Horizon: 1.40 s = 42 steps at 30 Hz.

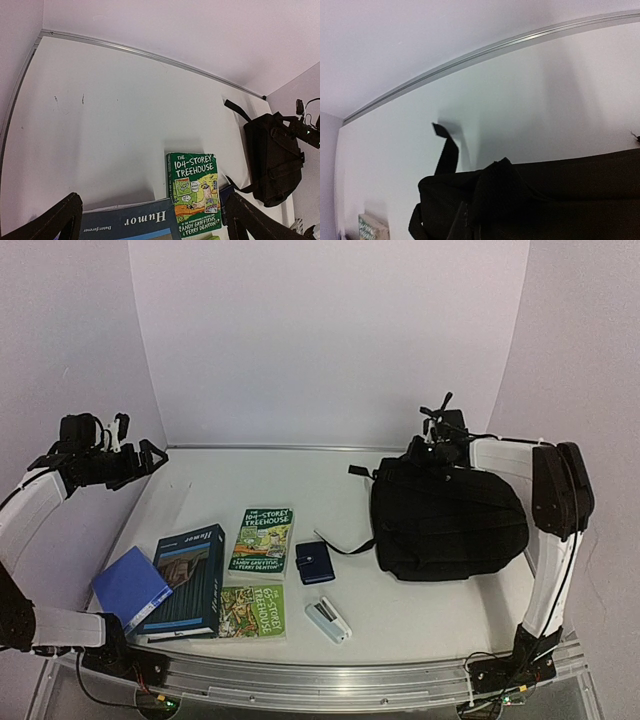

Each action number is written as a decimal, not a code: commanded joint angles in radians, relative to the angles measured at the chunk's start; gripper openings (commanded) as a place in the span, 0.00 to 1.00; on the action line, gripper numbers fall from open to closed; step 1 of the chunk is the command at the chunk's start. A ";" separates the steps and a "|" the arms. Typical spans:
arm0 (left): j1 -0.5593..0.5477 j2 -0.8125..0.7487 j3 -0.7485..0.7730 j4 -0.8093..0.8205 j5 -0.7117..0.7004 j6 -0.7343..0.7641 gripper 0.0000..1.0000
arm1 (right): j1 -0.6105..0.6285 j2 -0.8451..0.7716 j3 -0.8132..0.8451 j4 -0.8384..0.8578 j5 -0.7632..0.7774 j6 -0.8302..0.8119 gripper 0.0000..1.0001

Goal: Pack the student bag
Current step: Adjust the student bag at the center of the board.

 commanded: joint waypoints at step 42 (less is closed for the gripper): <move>-0.925 0.261 0.159 0.162 -0.514 -0.249 1.00 | 0.280 -0.366 -0.220 -0.254 0.055 0.006 0.89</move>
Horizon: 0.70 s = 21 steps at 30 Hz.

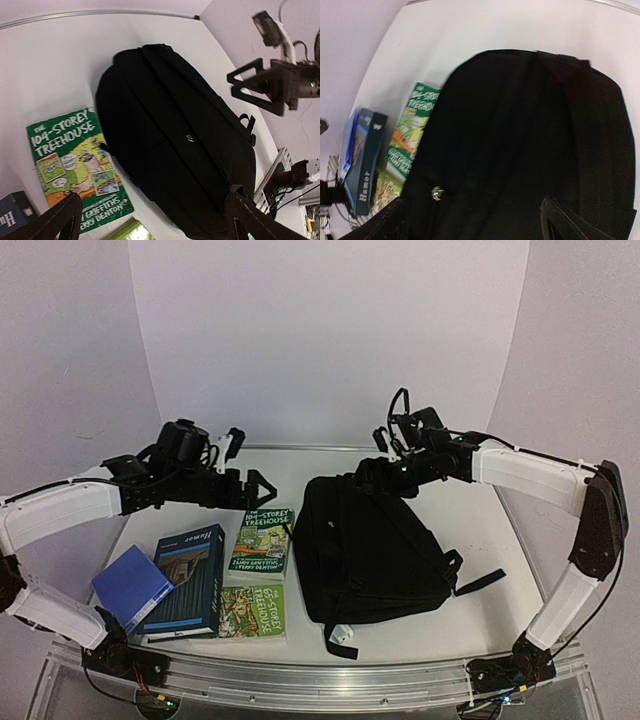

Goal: Pack the student bag
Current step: Adjust the student bag at the center of the board.

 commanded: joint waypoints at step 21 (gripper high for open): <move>-0.196 0.386 0.208 0.025 -0.181 -0.284 0.77 | -0.064 -0.139 -0.535 0.559 -0.425 0.424 0.63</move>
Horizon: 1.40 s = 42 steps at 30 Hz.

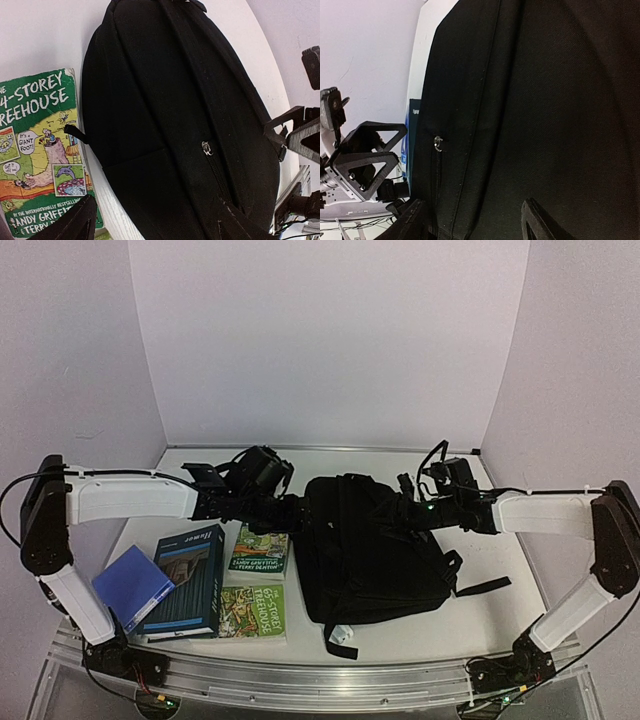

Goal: Pack the student bag
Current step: Adjust the student bag at the center of the board, then unzip the student bag at the center of the board.

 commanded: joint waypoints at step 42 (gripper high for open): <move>0.021 0.300 0.166 0.491 0.336 -0.098 0.06 | 0.077 -0.142 0.027 0.226 -0.005 0.222 0.00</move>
